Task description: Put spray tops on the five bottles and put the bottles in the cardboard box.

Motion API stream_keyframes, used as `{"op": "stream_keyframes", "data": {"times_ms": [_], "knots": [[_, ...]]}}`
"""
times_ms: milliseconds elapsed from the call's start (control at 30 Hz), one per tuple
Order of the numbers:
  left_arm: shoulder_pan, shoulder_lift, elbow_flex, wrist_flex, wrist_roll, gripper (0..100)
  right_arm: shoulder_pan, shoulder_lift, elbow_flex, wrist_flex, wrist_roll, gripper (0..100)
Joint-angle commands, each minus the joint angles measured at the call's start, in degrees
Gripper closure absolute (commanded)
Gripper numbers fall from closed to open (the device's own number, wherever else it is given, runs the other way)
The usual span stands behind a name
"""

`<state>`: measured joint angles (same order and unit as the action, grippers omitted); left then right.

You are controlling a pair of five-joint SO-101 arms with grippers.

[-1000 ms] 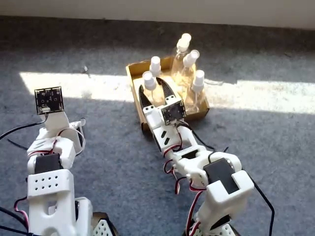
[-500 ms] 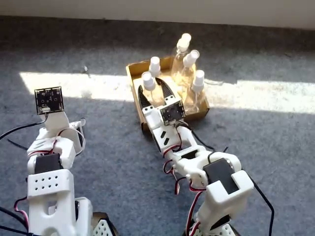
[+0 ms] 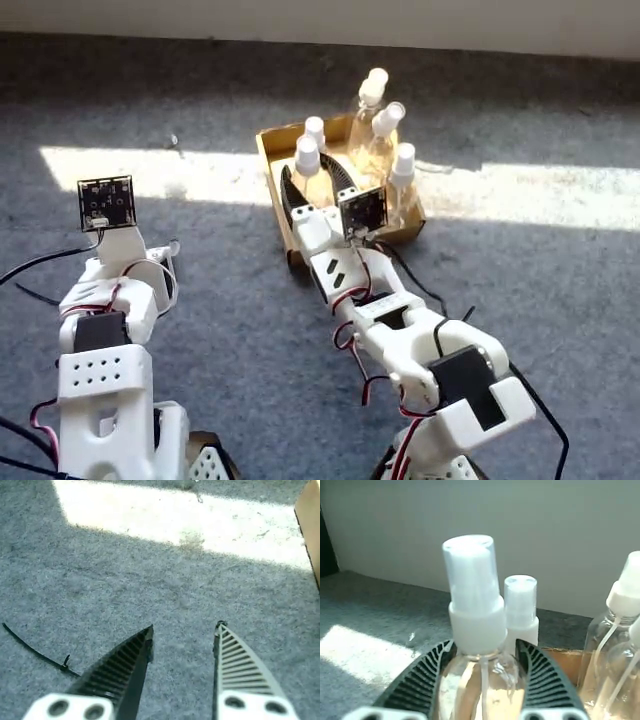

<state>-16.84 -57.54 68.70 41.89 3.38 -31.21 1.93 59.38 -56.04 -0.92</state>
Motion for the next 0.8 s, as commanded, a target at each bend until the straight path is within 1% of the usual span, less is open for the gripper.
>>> {"op": "stream_keyframes", "data": {"times_ms": [0,33,167,433,500,633,700,767], "knots": [[0.92,-0.84,-0.22,-0.79,0.35,81,-0.22,-2.95,-0.40,0.31,-1.05,89.2],[0.92,-0.84,-0.22,-0.79,0.35,81,-0.22,-2.95,-0.40,0.22,-1.23,89.3],[0.92,-0.84,-0.22,-0.79,0.35,81,-0.04,-2.95,-0.40,0.31,-5.71,89.3],[0.92,-0.84,-0.22,-0.79,0.35,81,-0.04,-2.86,-0.31,0.48,-5.54,89.3],[0.92,-0.84,-0.22,-0.79,0.35,81,-0.04,-2.86,-0.22,0.57,-5.45,89.2],[0.92,-0.84,-0.22,-0.70,0.35,81,-0.22,-2.86,-0.22,0.66,-0.88,88.9],[0.92,-0.84,-0.22,-0.70,0.35,81,-0.22,-2.86,-0.22,0.66,-0.44,88.8],[0.92,-0.84,-0.22,-0.70,0.35,81,-0.13,-2.86,-0.31,0.66,-0.44,86.1]]}}
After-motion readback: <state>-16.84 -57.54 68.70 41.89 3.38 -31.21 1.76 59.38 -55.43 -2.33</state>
